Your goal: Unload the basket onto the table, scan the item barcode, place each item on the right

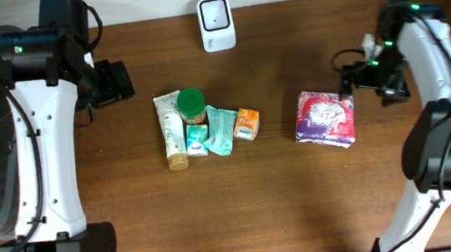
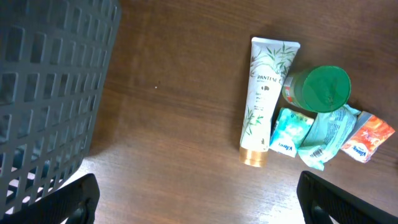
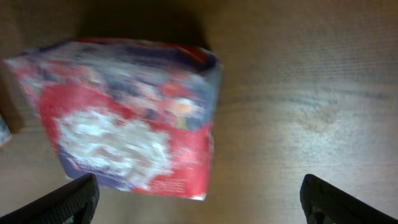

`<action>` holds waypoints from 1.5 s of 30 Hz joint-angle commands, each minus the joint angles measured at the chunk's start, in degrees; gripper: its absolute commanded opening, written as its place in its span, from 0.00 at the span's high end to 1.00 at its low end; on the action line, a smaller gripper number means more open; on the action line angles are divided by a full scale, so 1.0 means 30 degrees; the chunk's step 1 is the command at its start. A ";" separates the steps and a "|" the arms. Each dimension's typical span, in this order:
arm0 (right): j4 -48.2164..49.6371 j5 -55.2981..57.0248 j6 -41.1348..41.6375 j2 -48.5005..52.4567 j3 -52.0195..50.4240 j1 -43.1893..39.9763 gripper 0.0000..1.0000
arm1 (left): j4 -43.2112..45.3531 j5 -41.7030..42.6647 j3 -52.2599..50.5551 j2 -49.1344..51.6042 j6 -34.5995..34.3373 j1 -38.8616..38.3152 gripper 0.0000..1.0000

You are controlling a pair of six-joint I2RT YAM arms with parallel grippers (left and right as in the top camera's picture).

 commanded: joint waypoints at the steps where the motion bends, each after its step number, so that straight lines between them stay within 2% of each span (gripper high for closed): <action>1: 0.0889 -0.6776 -0.3636 -0.0248 -0.2667 -0.1173 0.01 | 0.0007 -0.0146 0.0029 -0.0131 -0.0197 0.0044 0.01; 4: 0.4707 -0.7941 -0.3657 -0.0248 -0.6892 -0.1209 0.01 | 0.0007 -0.0146 0.0029 -0.0131 -0.0197 0.0044 0.01; 5: 0.5982 -0.8612 -0.3657 -0.0248 -0.8255 -0.1217 0.05 | 0.0000 -0.0146 0.0029 -0.0131 -0.0197 0.0044 0.01; 6: 0.7759 -0.9544 -0.3657 -0.0248 -0.9799 -0.1217 0.31 | 0.0007 -0.0146 0.0029 -0.0131 -0.0189 0.0044 0.01; 7: 0.8357 -1.0076 -0.3657 -0.0248 -1.0338 -0.1217 0.53 | 0.0007 -0.0146 0.0029 -0.0131 -0.0189 0.0044 0.01; 9: 0.8218 -1.1052 -0.3643 -0.0306 -1.0083 -0.1217 0.87 | 0.0007 -0.0146 0.0029 -0.0131 -0.0197 0.0044 0.01; 11: 0.6586 -1.0856 -0.3643 -0.0525 -0.8510 -0.1086 0.96 | 0.0007 -0.0146 0.0029 -0.0131 -0.0189 0.0044 0.01; 12: 0.5442 -1.0353 -0.3599 -0.0772 -0.7220 -0.0794 0.96 | 0.0007 -0.0146 0.0029 -0.0131 -0.0197 0.0044 0.01; 13: 0.4590 -0.8969 -0.2936 -0.1042 -0.5974 -0.0357 0.96 | 0.0007 -0.0146 0.0029 -0.0131 -0.0189 0.0044 0.01; 16: 0.2076 0.2958 0.4554 -0.1617 -0.1661 0.2710 0.95 | 0.0007 -0.0146 0.0029 -0.0131 -0.0197 0.0044 0.01; 17: 0.1304 0.8459 0.8109 -0.1617 -0.1217 0.4255 0.95 | 0.0007 -0.0146 0.0029 -0.0131 -0.0189 0.0044 0.01; 18: 0.0918 1.2094 1.0513 -0.1494 -0.1443 0.5581 0.95 | 0.0007 -0.0146 0.0029 -0.0131 -0.0197 0.0044 0.01; 20: 0.1137 1.4965 1.2852 -0.1188 -0.2681 0.7417 0.95 | 0.0007 -0.0146 0.0029 -0.0131 -0.0197 0.0044 0.01; 21: 0.1734 1.4943 1.2881 -0.0867 -0.3497 0.8174 0.86 | 0.0007 -0.0146 0.0029 -0.0131 -0.0189 0.0044 0.01; 22: 0.2135 1.4666 1.2881 -0.0619 -0.4051 0.8779 0.85 | 0.0007 -0.0146 0.0029 -0.0131 -0.0189 0.0044 0.01; 23: 0.2288 1.4200 1.2874 -0.0488 -0.4233 0.9449 0.78 | 0.0007 -0.0146 0.0029 -0.0131 -0.0197 0.0044 0.01; 24: 0.2557 1.3508 1.2866 -0.0459 -0.4226 1.0236 0.57 | 0.0007 -0.0146 0.0029 -0.0131 -0.0189 0.0044 0.01; 25: 0.3271 1.2393 1.2560 -0.0459 -0.4167 1.1205 0.26 | 0.0007 -0.0146 0.0029 -0.0131 -0.0189 0.0044 0.01; 26: 0.4313 1.0987 1.1715 -0.0459 -0.4160 1.2058 0.22 | 0.0007 -0.0146 0.0029 -0.0131 -0.0189 0.0044 0.01; 28: 0.5923 0.8313 1.1417 -0.0459 -0.3432 1.3675 0.04 | 0.0007 -0.0146 0.0029 -0.0131 -0.0197 0.0044 0.01; 31: 0.4750 0.6156 1.0440 -0.0466 -0.0102 1.3857 0.01 | 0.0000 -0.0146 0.0029 -0.0131 -0.0197 0.0044 0.01; 34: 0.1887 0.6142 0.8109 -0.0466 0.3585 1.2131 0.01 | 0.0007 -0.0146 0.0029 -0.0131 -0.0197 0.0044 0.01; 37: -0.0430 0.5566 0.7366 -0.0459 0.3351 0.8058 0.01 | 0.0007 -0.0146 0.0029 -0.0131 -0.0197 0.0044 0.01; 39: -0.1100 0.2135 0.3687 -0.0423 0.3016 0.5952 0.01 | 0.0007 -0.0146 0.0029 -0.0131 -0.0197 0.0044 0.01; 42: -0.1035 0.0758 0.2251 -0.0423 0.1355 0.4313 0.01 | 0.0007 -0.0146 0.0029 -0.0131 -0.0197 0.0044 0.01; 45: -0.0051 0.0743 0.2222 -0.0423 -0.0415 0.4146 0.01 | 0.0007 -0.0146 0.0029 -0.0131 -0.0189 0.0044 0.01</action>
